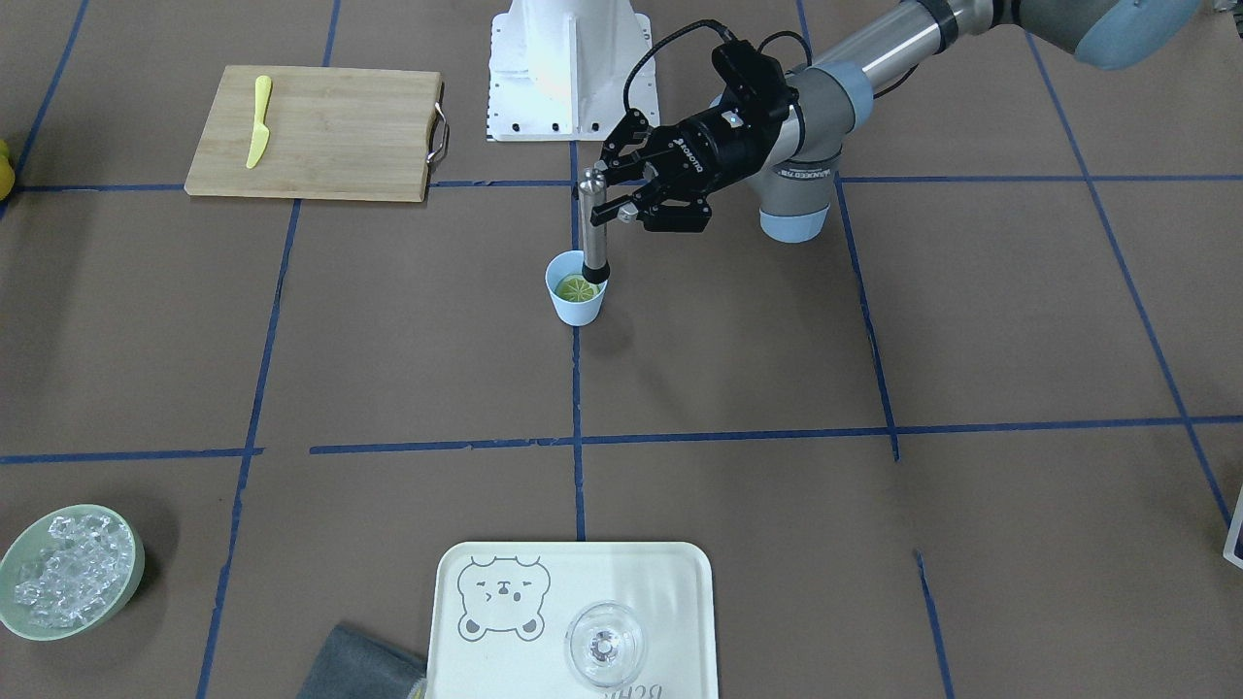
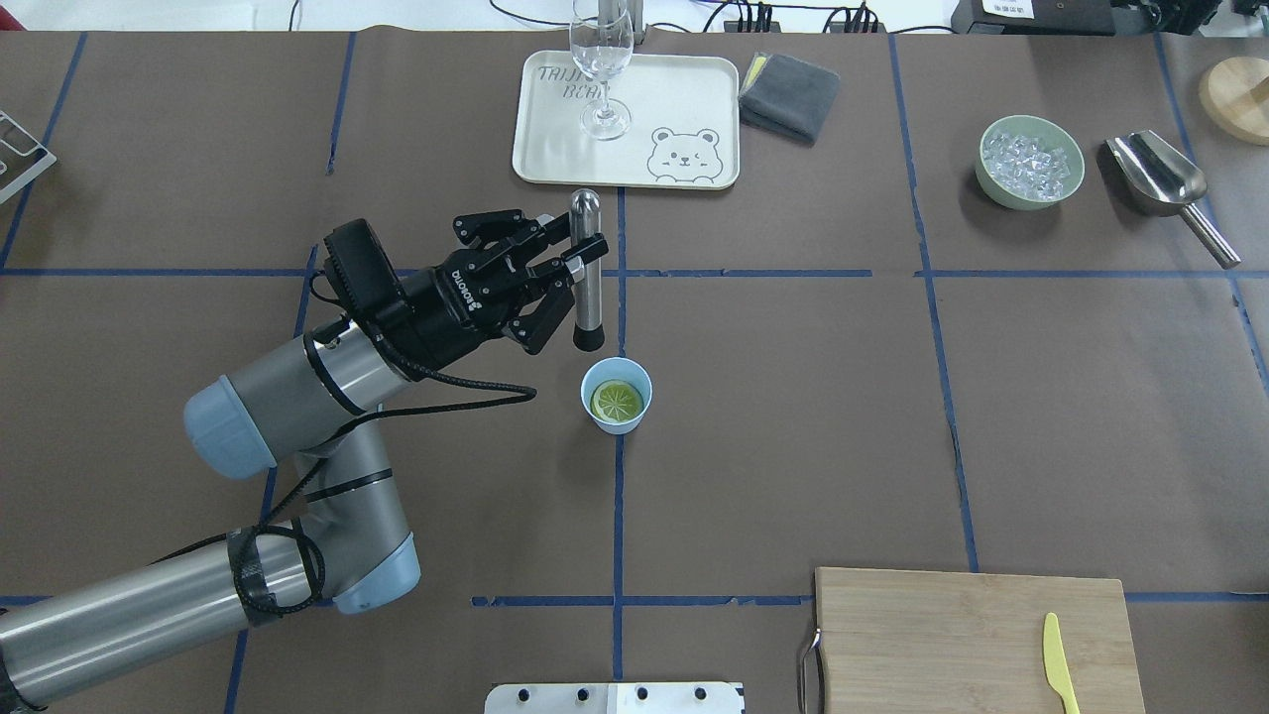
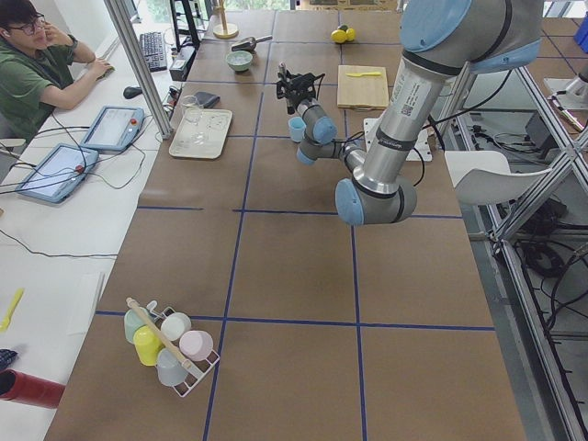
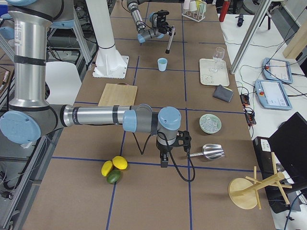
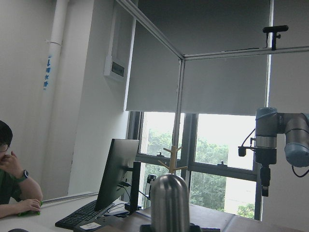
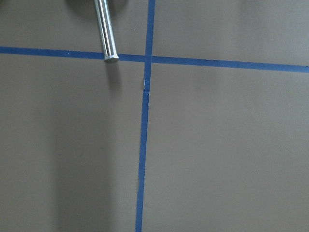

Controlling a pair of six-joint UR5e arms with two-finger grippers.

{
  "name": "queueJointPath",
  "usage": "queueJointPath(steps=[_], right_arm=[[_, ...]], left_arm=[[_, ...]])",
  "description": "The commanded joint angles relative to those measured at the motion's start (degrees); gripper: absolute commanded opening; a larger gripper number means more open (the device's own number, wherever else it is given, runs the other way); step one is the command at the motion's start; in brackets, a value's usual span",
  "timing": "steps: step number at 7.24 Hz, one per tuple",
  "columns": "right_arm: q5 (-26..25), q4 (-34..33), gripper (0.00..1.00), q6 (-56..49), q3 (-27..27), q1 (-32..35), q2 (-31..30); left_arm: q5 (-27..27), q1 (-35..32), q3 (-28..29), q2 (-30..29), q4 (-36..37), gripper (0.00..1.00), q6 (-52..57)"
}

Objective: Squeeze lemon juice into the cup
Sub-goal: 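Lift the muddler out of the cup and carry it back with the left gripper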

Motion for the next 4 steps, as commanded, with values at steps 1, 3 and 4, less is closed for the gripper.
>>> queueJointPath(steps=[1, 3, 4], right_arm=[[0.01, 0.03, 1.0, -0.22, -0.9, 0.0, 0.21], [0.1, 0.03, 1.0, -0.31, -0.9, 0.0, 0.21], [0.1, 0.03, 1.0, -0.31, -0.9, 0.0, 0.21]], left_arm=[[-0.36, -2.49, -3.84, 0.57, 15.99, 0.0, -5.5], [-5.6, -5.74, -9.82, 0.92, 39.45, 0.0, -10.71], [-7.99, -7.32, -10.45, 1.79, 46.17, 0.0, -10.81]])
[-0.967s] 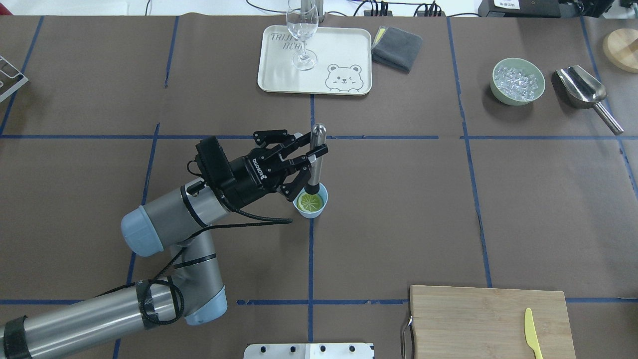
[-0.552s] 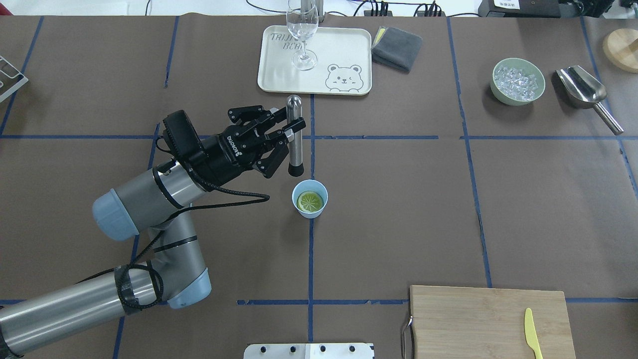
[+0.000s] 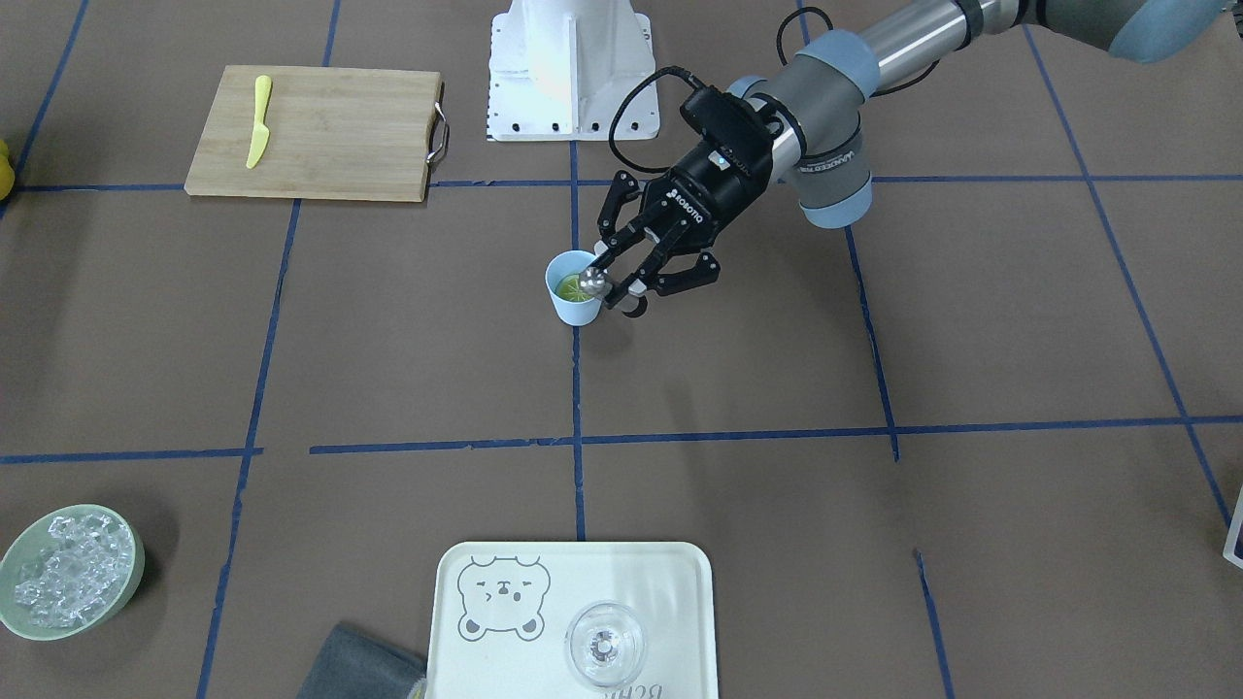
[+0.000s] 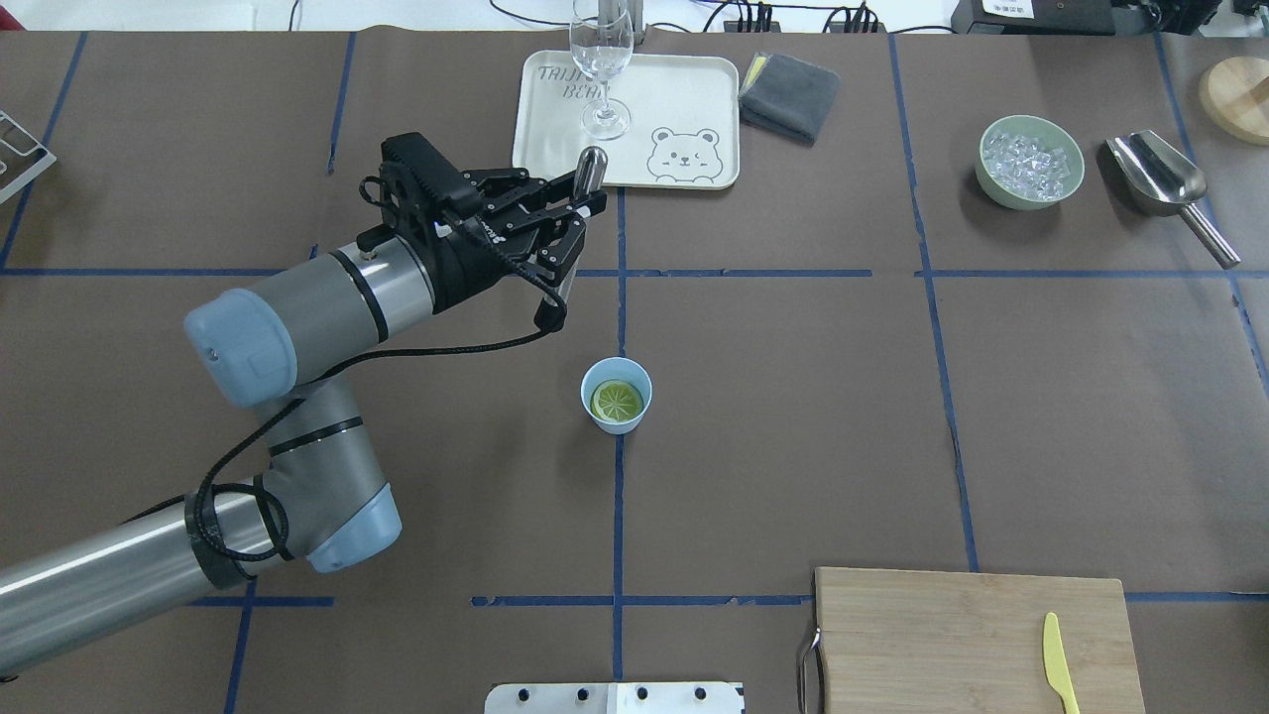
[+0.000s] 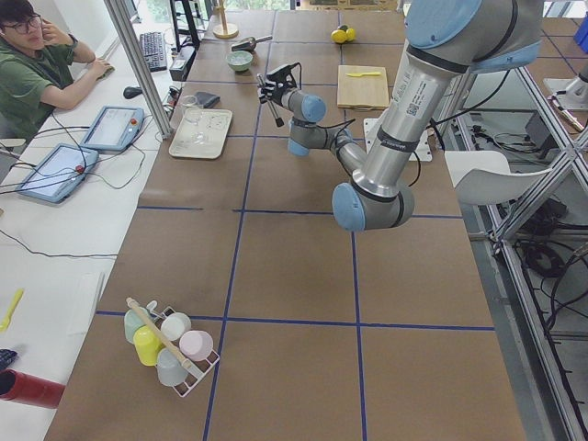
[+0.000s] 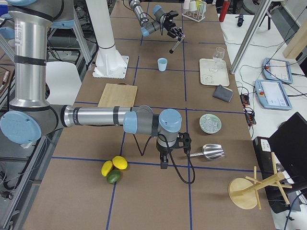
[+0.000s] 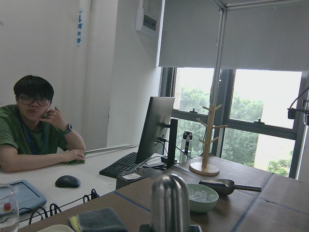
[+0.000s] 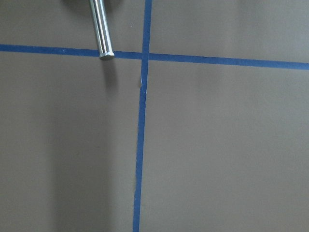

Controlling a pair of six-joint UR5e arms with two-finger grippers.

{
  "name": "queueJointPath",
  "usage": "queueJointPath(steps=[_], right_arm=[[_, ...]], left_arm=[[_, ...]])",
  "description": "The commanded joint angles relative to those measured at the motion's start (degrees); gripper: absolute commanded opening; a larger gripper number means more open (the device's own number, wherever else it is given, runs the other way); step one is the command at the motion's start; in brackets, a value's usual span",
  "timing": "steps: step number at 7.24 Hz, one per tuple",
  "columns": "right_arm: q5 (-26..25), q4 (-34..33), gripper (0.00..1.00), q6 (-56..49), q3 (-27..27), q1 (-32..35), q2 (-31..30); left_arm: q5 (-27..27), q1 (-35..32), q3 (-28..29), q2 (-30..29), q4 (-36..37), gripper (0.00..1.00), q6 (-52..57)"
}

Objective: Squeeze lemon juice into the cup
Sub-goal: 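Lift the muddler out of the cup and carry it back with the left gripper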

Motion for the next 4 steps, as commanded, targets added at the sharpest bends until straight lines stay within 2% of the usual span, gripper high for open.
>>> queueJointPath(steps=[1, 3, 4], right_arm=[[0.01, 0.0, 1.0, -0.02, -0.12, 0.0, 0.01], [0.01, 0.09, 1.0, -0.02, -0.3, 0.0, 0.01], [0.01, 0.09, 1.0, 0.07, -0.3, 0.0, 0.09]], left_arm=[[-7.61, -4.26, -2.28, 1.73, 19.56, 0.0, -1.15], [-21.4, -11.63, -8.05, 1.83, 44.22, 0.0, -0.27], [-23.29, -13.4, -10.69, 1.83, 57.31, 0.0, -0.35]])
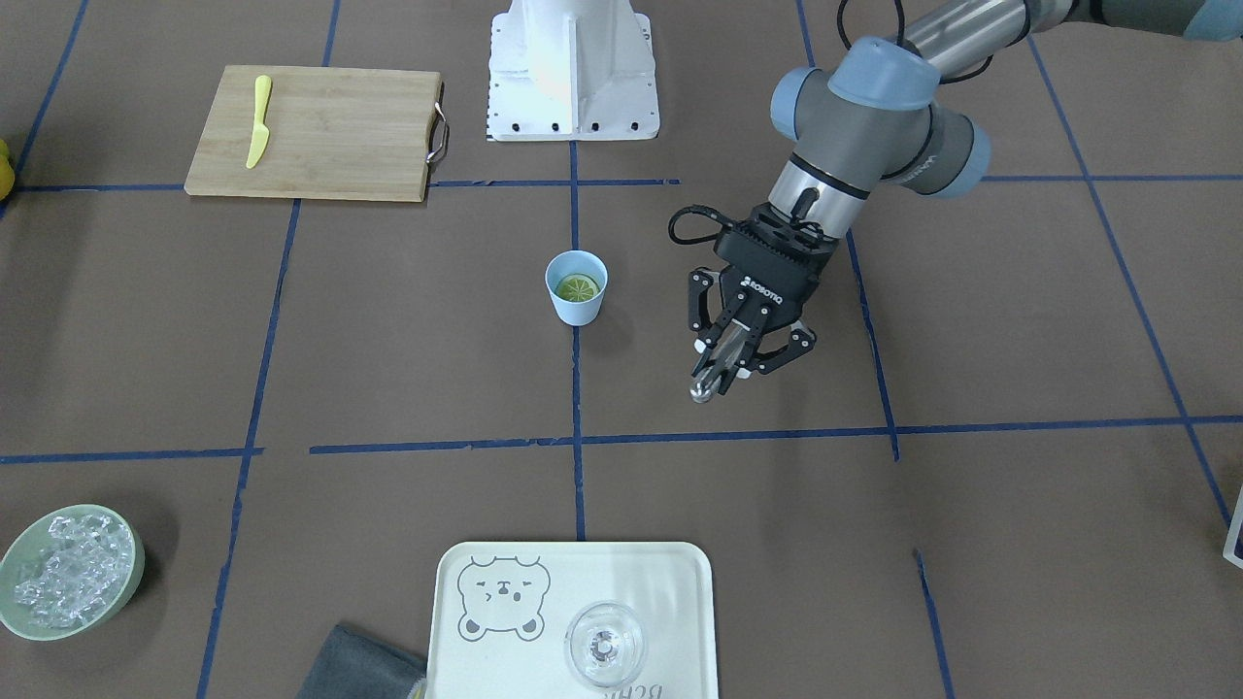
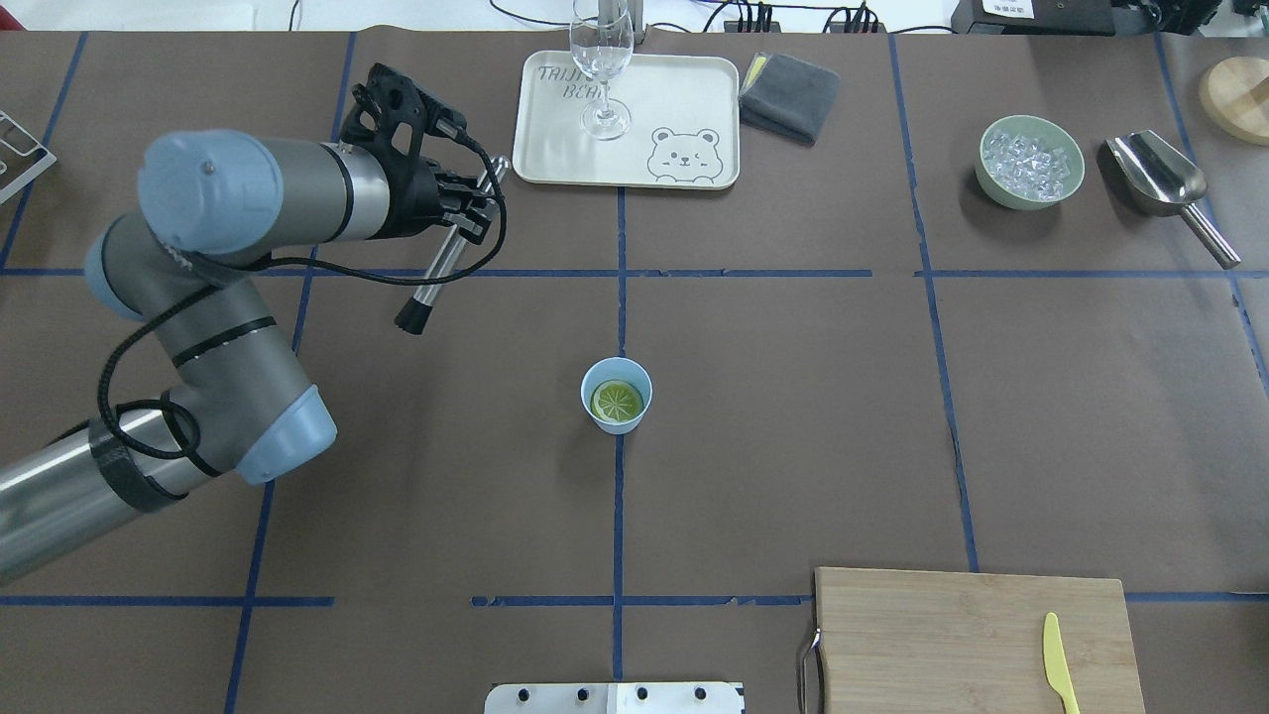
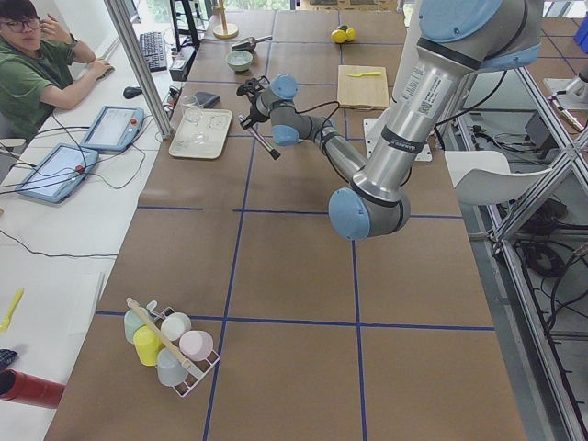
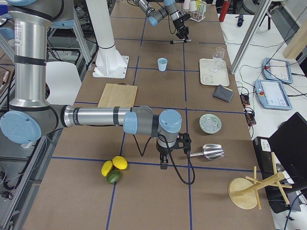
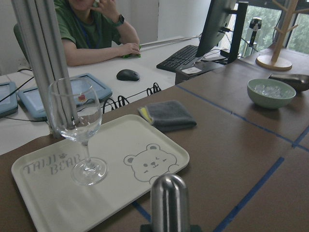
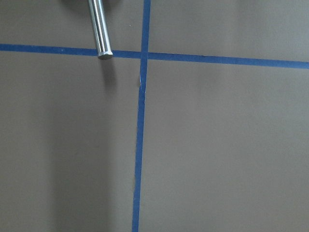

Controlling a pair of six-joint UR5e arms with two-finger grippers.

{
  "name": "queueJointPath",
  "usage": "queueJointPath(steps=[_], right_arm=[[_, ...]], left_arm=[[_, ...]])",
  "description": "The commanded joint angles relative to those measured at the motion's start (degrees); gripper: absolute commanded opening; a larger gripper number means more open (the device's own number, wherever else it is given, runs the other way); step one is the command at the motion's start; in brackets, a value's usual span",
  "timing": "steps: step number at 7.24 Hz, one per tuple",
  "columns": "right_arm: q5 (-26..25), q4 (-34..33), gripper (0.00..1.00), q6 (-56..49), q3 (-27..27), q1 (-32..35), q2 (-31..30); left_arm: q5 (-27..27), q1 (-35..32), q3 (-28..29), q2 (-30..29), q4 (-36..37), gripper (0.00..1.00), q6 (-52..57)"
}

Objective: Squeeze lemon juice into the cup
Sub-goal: 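Lift the muddler out of the cup and carry it back with the left gripper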

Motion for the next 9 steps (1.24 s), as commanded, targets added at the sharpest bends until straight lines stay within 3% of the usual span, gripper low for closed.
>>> queueJointPath(steps=[1, 2, 3, 5, 9], right_arm=[[0.0, 0.01, 1.0, -0.02, -0.03, 0.0, 0.15], [0.0, 0.01, 1.0, -0.02, -0.03, 0.0, 0.06], [0.0, 0.01, 1.0, 0.07, -0.03, 0.0, -0.11], [0.0, 0.01, 1.0, 0.24, -0.21, 0.0, -0.29], [0.0, 0.01, 1.0, 0.33, -0.21, 0.0, -0.38]], left_arm=[[-4.48, -4.2, -3.35, -0.03, 23.75, 0.0, -0.18], [-5.61, -5.95, -3.09, 1.01, 25.49, 0.0, -2.01], [-5.54, -5.97, -2.74, 6.24, 25.33, 0.0, -7.51], [-5.27, -6.15, -2.56, 12.42, 25.07, 0.0, -8.62], [-5.18, -5.45, 0.24, 15.53, 24.63, 0.0, -16.68]])
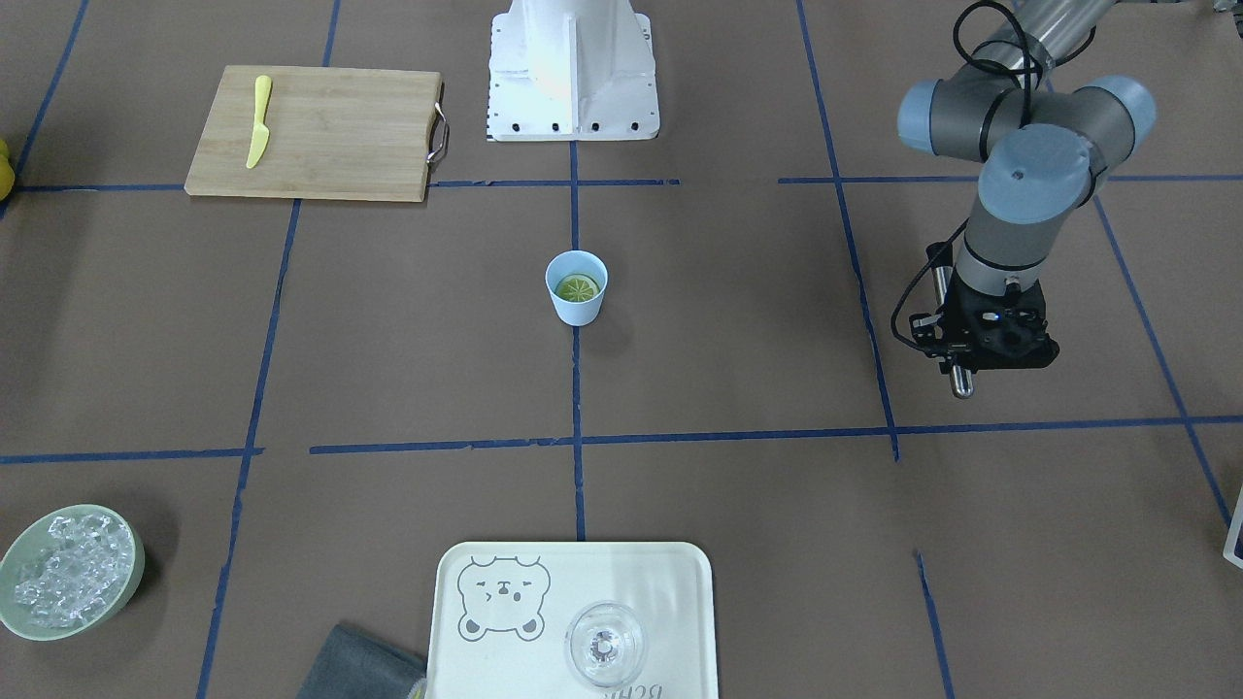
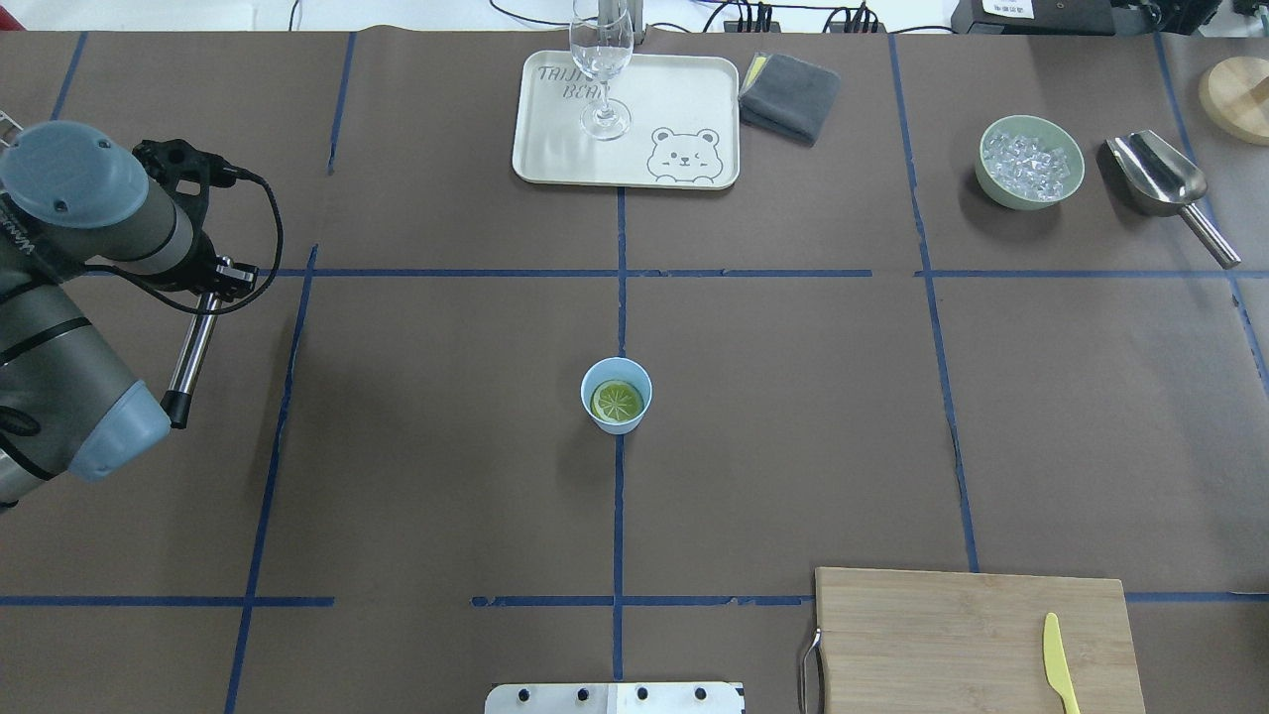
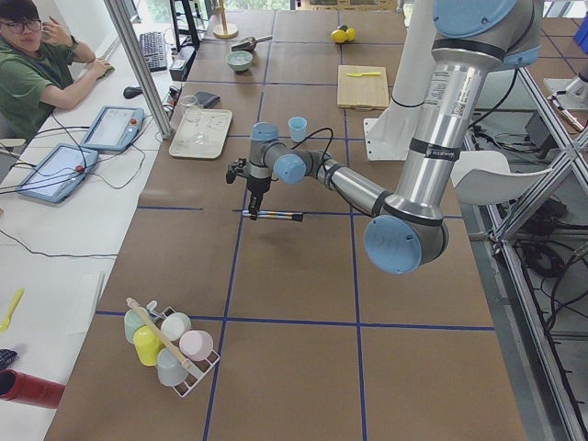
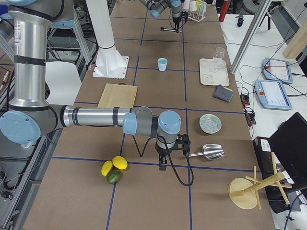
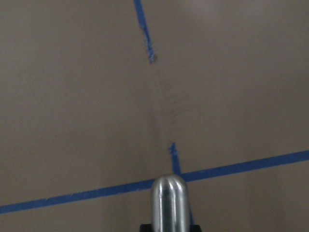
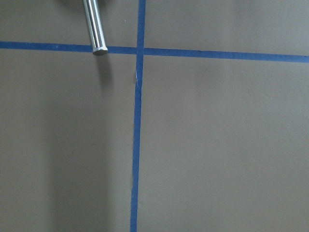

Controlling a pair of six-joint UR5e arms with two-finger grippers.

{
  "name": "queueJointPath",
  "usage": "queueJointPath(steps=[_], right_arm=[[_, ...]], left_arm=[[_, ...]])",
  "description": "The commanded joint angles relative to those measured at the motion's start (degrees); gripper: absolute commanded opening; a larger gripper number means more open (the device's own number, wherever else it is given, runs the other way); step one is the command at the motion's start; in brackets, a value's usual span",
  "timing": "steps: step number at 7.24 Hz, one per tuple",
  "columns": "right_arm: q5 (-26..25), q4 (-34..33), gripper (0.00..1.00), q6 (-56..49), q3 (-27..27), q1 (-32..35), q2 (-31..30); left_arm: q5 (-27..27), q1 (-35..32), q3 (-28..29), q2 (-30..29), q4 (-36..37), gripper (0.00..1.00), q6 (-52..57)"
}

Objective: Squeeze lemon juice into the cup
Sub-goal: 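Set the muddler down upright on the table and release it with the left gripper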

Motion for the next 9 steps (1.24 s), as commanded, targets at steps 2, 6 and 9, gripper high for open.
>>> queueJointPath(steps=[2, 6, 9], right_arm=[[0.07, 0.0, 1.0, -0.12, 0.04, 0.0, -0.12], [0.07, 0.0, 1.0, -0.21, 0.04, 0.0, -0.38], [0.07, 0.0, 1.0, -0.21, 0.04, 0.0, -0.38]], left_arm=[[0.44, 0.42, 2.41, 0.09, -0.17, 0.0, -4.12], [2.99, 4.1, 4.43, -0.09, -2.36, 0.0, -4.3], [3.08, 4.2, 5.05, -0.35, -3.51, 1.0, -3.68]])
